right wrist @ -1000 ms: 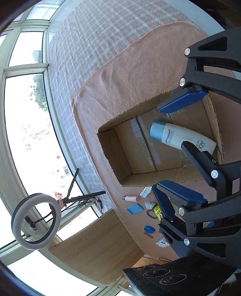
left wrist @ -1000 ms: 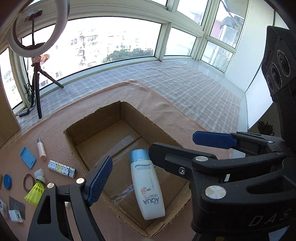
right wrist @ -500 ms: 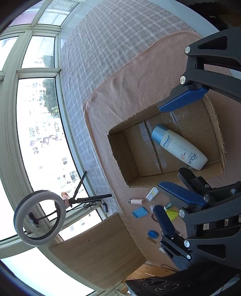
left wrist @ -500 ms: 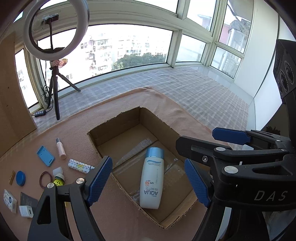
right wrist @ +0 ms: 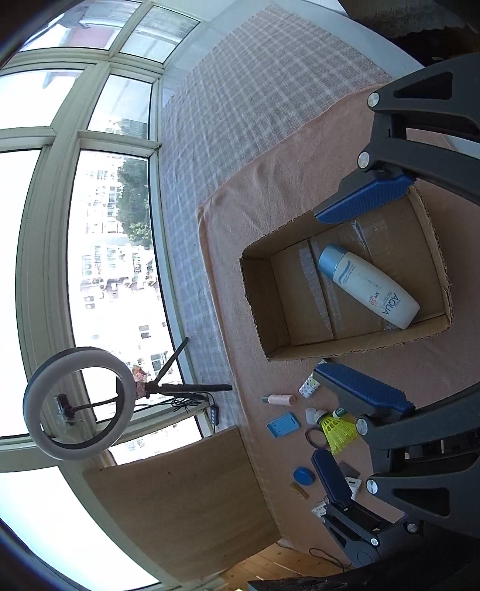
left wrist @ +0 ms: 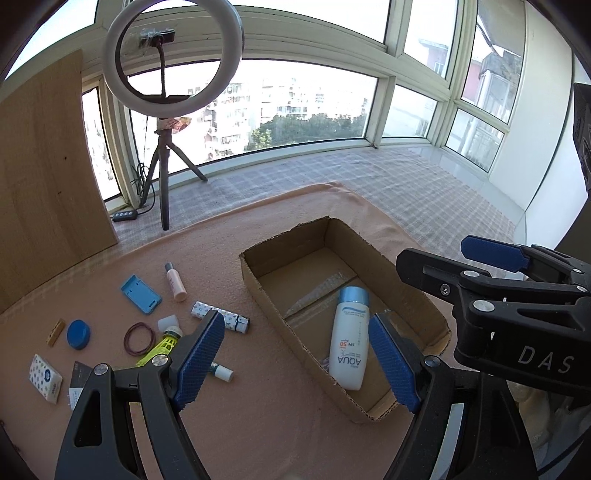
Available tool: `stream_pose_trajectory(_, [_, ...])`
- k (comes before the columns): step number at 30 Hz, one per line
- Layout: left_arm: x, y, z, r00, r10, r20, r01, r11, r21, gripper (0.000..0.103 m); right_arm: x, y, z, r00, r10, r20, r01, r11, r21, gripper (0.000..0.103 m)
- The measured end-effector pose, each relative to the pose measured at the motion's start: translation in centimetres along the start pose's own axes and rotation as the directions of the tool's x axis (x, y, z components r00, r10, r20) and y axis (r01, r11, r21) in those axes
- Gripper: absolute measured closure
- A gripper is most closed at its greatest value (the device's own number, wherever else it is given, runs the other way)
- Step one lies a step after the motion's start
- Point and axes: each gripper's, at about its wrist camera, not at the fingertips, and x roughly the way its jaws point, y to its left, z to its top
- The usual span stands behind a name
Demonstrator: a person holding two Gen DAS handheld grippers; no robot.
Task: Organize objects
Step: 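Withdraw the right tool from the box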
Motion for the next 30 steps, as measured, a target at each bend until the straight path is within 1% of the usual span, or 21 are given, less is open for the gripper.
stream_pose_trajectory(2, [-0.8,1.0,-0.2,1.0,0.018,0.006,-0.017,1.0,-0.011,0.02,-0.2,1.0,0.0,1.0,-0.006,0.008,0.006,1.0,-0.015,0.028])
stream_pose_trajectory(8, [-3.1,4.6,-1.5,0.997,0.077,0.013,-0.076,0.995,-0.063,0.02,-0.3,5.0,-0.4,0.999,0.045,-0.002,-0.045,0.996,-0.076,0.028])
stream_pose_trajectory(12, [-4.9,7.6,-2.7,0.992,0.128,0.01,-0.126,0.986,-0.11,0.02,-0.1,8.2,-0.7,0.996,0.083,-0.018,-0.084,0.989,-0.121,0.028])
stream_pose_trajectory(16, [-6.7,10.6,-4.0,0.981,0.194,0.007,-0.19,0.97,-0.152,0.02,0.4,11.4,-1.2,0.993,0.115,-0.038,-0.12,0.979,-0.163,0.028])
stream_pose_trajectory(23, [-9.2,15.3,-6.7,0.96,0.28,-0.009,-0.276,0.938,-0.209,0.02,0.9,16.4,-1.8,0.984,0.166,-0.061,-0.175,0.958,-0.227,0.028])
stream_pose_trajectory(30, [-10.6,18.9,-9.2,0.945,0.325,-0.041,-0.325,0.911,-0.252,0.02,1.3,19.4,-2.7,0.981,0.18,-0.074,-0.193,0.944,-0.267,0.028])
